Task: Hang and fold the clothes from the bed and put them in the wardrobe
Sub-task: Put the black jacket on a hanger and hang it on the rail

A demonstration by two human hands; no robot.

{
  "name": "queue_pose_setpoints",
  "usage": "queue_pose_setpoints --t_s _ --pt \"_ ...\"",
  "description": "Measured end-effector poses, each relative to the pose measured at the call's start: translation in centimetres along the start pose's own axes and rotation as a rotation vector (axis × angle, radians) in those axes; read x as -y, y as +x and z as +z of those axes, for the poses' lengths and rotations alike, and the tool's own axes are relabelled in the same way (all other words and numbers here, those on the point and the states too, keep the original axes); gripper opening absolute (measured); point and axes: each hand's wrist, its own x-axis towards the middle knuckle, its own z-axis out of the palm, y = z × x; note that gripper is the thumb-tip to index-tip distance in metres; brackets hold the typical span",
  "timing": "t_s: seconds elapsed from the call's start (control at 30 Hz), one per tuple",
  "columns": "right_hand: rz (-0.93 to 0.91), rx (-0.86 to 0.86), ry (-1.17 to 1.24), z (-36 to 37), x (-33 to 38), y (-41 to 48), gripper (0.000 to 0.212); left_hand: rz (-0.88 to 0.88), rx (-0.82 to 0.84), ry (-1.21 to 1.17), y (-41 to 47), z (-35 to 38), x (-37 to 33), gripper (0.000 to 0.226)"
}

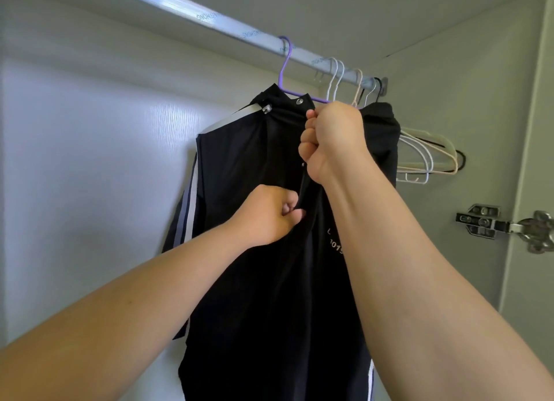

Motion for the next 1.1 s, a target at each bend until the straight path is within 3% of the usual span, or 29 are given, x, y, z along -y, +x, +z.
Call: queue_pose_setpoints --t_s 0.17,0.27,0.43,0.5,0.6,0.8,0.97,1.1 --pt "-0.074 0.101 -0.131 -0.2 -0.9 -0.6 0.027 -0.006 0.038 0.088 -0.1 -0.5 0.0 0.036" --pt "0.0 0.059 -0.137 -0.3 -0.6 -1.0 0.025 -0.008 0.053 0.091 0.0 -1.9 0.3 0.04" --pt "0.022 0.096 -0.156 0.0 -0.3 -1.4 0.025 0.037 -0.138 -0.083 2.8 -4.7 -1.7 0.035" --pt "0.043 0.095 -0.125 0.2 -0.6 -1.9 0.025 0.058 -0.099 -0.015 3.9 -5.5 -2.5 0.029" --pt "0.048 0.082 -0.059 0.7 -0.4 -2.5 0.029 0.069 -0.068 0.075 4.7 -5.5 -2.9 0.036" --pt "-0.099 0.054 -0.048 2.5 3.7 -1.9 0.032 0.09 -0.194 0.126 5.0 -3.6 -2.7 0.049" --pt "-0.138 0.077 -0.403 0.2 2.6 -0.6 0.027 0.13 -0.065 0.144 5.0 -4.3 -1.9 0.049" --pt "-0.402 -0.017 -0.898 -2.1 2.2 0.7 0.036 0.108 -0.06 0.101 5.1 -5.7 -1.0 0.053"
